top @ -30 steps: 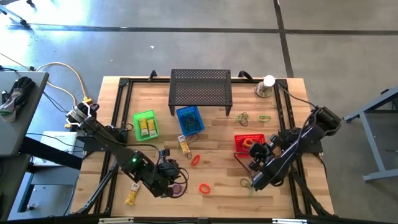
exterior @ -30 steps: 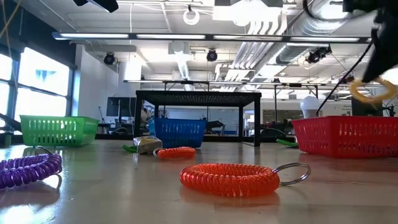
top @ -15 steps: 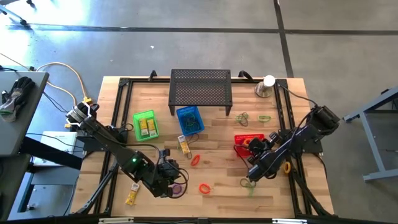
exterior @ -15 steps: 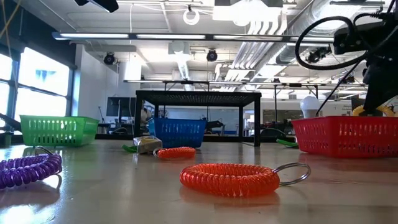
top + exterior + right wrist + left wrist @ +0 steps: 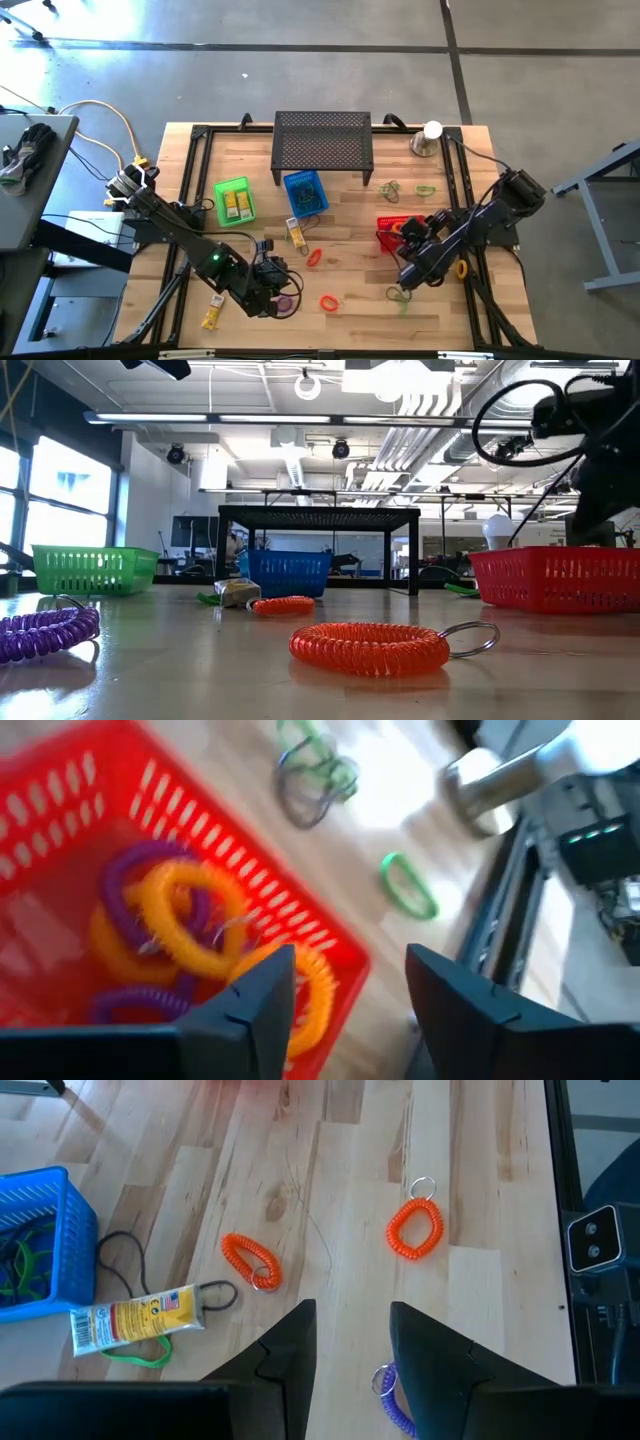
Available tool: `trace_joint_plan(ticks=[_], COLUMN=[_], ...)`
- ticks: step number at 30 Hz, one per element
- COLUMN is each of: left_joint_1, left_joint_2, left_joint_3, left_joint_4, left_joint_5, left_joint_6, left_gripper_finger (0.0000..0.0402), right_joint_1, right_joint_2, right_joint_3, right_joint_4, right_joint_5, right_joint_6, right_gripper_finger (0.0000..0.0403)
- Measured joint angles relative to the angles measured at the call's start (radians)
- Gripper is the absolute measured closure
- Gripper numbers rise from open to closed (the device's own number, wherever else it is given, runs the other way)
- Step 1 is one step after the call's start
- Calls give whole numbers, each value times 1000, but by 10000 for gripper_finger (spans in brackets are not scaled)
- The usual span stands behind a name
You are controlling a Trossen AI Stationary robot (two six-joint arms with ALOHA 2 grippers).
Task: Pick & Place Office Desk Supplies
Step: Put the green rubber band into the blue basket
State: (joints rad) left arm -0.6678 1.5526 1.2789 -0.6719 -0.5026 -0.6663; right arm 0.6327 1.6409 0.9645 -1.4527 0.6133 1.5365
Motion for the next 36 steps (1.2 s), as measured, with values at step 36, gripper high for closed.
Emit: trace_joint_plan(ticks=[36], left_joint_1=[0], left_joint_2=[81], left_joint_3=[2], left_joint_4=[0], left_joint_5=[2], left_joint_6=[4], left_gripper_finger=[278], right_joint_1=[412], right_joint_2=[2], right_joint_3=[182], right_joint_4=[521], right_joint_5=[-240], right_joint_6=[-37], right_gripper_finger=[264])
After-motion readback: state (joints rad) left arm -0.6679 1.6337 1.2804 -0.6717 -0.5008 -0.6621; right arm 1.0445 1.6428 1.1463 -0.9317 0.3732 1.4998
